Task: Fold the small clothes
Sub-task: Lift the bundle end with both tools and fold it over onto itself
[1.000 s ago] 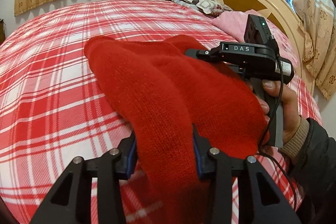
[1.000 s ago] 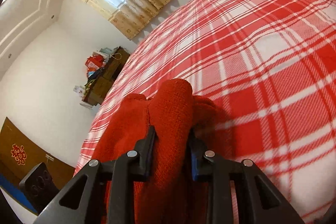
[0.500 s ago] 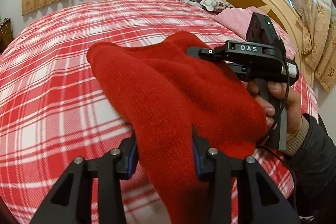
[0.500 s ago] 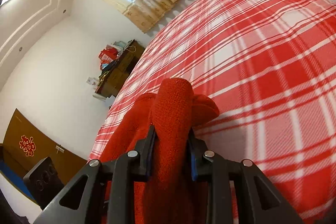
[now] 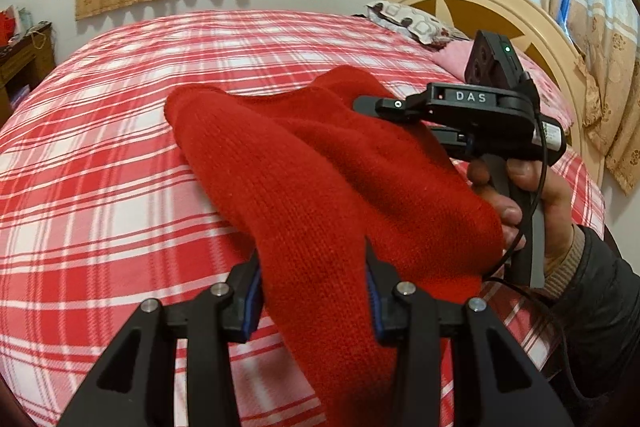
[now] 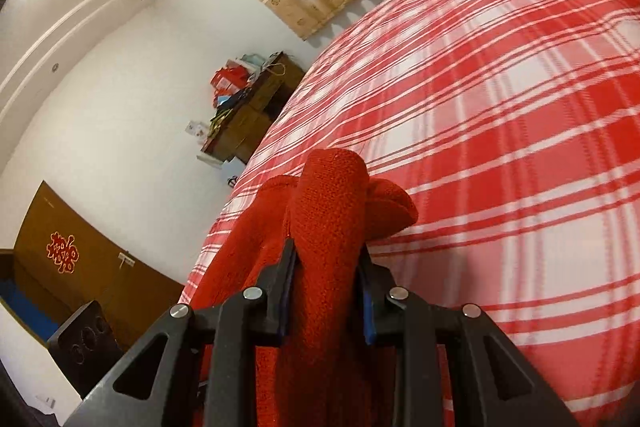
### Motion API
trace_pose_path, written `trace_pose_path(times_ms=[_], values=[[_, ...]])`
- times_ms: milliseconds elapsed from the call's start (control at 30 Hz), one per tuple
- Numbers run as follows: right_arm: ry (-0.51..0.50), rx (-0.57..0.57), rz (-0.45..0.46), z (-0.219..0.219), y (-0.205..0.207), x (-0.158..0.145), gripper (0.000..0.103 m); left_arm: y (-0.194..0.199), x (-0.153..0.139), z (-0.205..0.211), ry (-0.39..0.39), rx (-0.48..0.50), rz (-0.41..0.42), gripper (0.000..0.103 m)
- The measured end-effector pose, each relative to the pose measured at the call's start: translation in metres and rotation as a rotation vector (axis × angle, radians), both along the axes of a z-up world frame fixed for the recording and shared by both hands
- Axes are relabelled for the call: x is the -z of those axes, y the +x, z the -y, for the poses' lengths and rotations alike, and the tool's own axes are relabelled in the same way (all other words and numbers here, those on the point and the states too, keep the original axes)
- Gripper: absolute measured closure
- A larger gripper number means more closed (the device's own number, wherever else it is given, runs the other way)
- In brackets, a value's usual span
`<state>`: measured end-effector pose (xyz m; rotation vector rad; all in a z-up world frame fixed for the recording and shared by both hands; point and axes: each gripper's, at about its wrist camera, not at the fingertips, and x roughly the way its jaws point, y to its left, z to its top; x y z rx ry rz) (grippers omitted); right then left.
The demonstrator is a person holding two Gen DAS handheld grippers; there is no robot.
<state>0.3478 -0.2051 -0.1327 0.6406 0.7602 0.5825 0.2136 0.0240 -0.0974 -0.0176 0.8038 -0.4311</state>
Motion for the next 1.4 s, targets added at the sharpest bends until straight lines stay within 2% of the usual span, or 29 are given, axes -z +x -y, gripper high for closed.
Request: trace_pose_path(times_ms=[567,933,1400], values=[[0.007,-0.126,-0.015,-0.093,0.026,0.003,0.076,-0.015,-0.001,-0.061,0.002,-0.125,0.028,0.061],[-0.018,-0.197,-0.026,-0.137,0.036,0.007,0.076,-0.024,0.009,-0.098,0.001,-0.188,0.022,0.061],[-0.05,-0.278,-0.054,-0.194,0.045,0.017,0.076,-0.039,0.02,-0.121,0.005,-0.241,0.004,0.061]])
